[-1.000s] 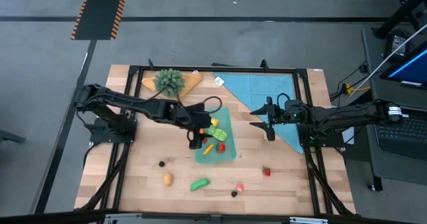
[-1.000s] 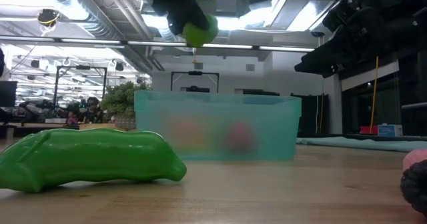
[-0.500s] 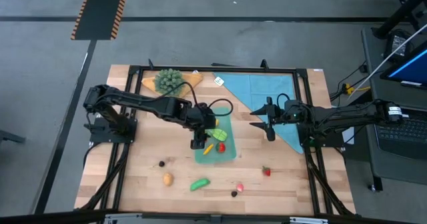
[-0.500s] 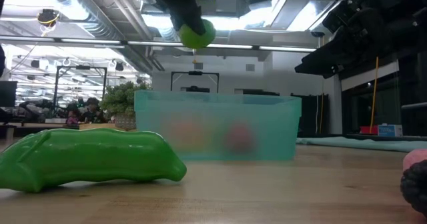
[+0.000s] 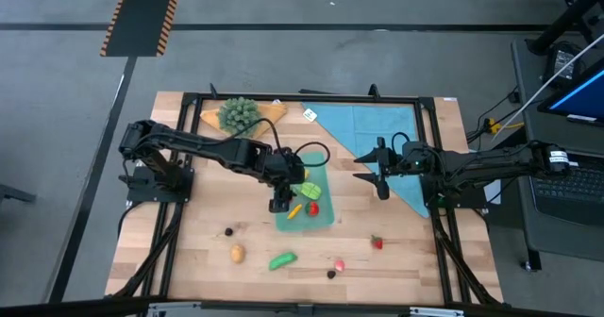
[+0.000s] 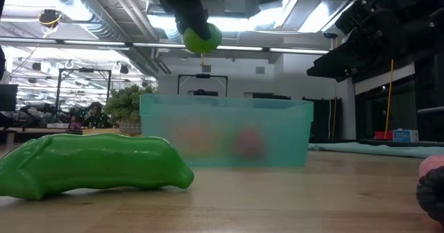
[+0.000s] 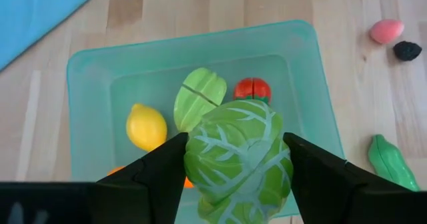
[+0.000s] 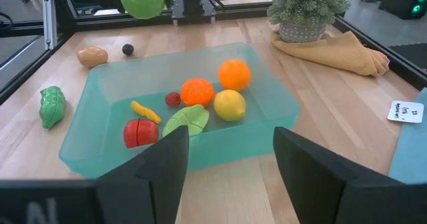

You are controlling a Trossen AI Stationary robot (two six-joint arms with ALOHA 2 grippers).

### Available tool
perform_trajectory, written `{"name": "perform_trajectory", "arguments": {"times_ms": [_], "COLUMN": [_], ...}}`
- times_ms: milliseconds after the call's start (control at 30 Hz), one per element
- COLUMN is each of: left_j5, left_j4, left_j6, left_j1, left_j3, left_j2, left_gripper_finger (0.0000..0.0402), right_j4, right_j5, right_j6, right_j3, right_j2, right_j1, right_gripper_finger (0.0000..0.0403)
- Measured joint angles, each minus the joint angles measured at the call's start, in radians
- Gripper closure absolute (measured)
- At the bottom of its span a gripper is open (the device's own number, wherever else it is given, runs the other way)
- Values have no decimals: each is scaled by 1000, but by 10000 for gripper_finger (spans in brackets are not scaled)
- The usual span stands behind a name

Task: Pick and placing Produce into tupperware
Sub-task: Put the cabbage into the bin

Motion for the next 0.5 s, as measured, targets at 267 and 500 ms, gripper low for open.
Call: {"name": "perform_trajectory", "arguments": {"times_ms": [267, 500], "left_j5": [0, 0], "left_j4": [10, 12], "left_j6": [-3, -2], "left_j1": [0, -13], "left_j3": [0, -1], "left_j2": [21, 93], "left_gripper_finger": [176, 176], "right_j4": [0, 0], "right_j5": [0, 0], "right_j6": [0, 0], "right_j3": [0, 0], "right_j2": [0, 0], "right_j1": [0, 0], "right_gripper_finger": [182, 182]}}
